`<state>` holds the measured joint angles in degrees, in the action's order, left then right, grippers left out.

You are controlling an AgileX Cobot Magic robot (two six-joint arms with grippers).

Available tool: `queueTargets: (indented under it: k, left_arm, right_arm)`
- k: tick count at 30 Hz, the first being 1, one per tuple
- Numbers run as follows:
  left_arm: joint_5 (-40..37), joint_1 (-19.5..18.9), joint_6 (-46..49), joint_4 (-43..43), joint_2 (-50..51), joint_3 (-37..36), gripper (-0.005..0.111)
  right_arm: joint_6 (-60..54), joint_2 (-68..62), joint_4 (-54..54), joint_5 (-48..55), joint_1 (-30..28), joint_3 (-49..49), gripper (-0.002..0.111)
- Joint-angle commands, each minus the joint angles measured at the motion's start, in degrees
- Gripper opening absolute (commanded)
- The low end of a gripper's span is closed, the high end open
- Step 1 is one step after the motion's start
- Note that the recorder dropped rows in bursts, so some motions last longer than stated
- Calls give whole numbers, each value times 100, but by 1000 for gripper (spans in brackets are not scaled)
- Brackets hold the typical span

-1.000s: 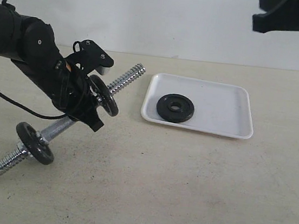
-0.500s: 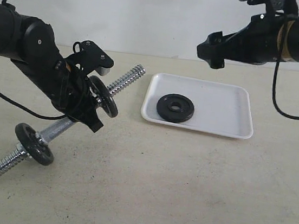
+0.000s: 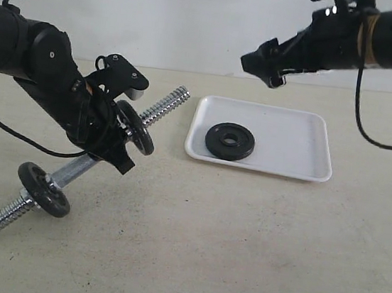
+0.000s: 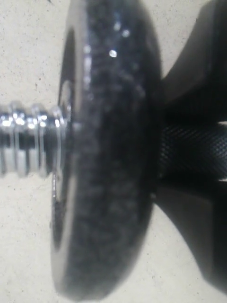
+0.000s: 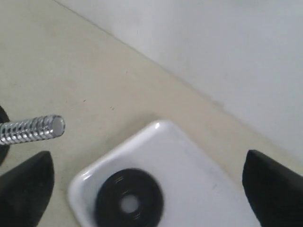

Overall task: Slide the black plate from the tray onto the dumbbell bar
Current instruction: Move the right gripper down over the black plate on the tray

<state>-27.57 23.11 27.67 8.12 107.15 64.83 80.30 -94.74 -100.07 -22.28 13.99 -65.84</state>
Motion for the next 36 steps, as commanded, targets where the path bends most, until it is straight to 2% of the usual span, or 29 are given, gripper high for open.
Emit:
queueTargets:
  k: [1,5,7,10,12,17,19,22,28,32,36]
  left_arm:
    - [377,-11,-24,66,-323,152,4]
    - [303,-11,-24,66,-323,152,4]
    - [278,-11,-24,66,-323,152,4]
    - [296,-11,-24,66,-323,152,4]
    - [331,-11,-24,66,-323,152,4]
    - [292,-11,-24,66,-323,152,4]
    - [222,-11,-24,66,-323,152,4]
    - [148,-11,-24,66,-323,152,4]
    - [138,-11,-24,66,-350,152,4]
    - [138,-11,-24,66,-350,152,4]
    - [154,-11,-24,66,-349,152,4]
  right_arm:
    - [-1798,390,13,709,-10,-486,98]
    - [-2256,472,13,2945,-10,-759,98]
    - [-2256,460,31,4618,-10,-787,98]
    - [-2899,298,1208,6561,-147,-949,98]
    - [-3830,206,2636,7126,-314,-1121,98]
    - [-7906,137,8016,7340,-901,-1249,98]
    - [-8858,8,9346,7582,-1005,-1249,98]
    - [-9497,-197,10757,7436,-1005,-1249,98]
    - [-9510,-391,12682,6455,-1005,-1249,98]
    - [-9623,-391,13273,6394,-983,-1249,99]
    - [-9989,-391,13280,6408,-750,-1249,99]
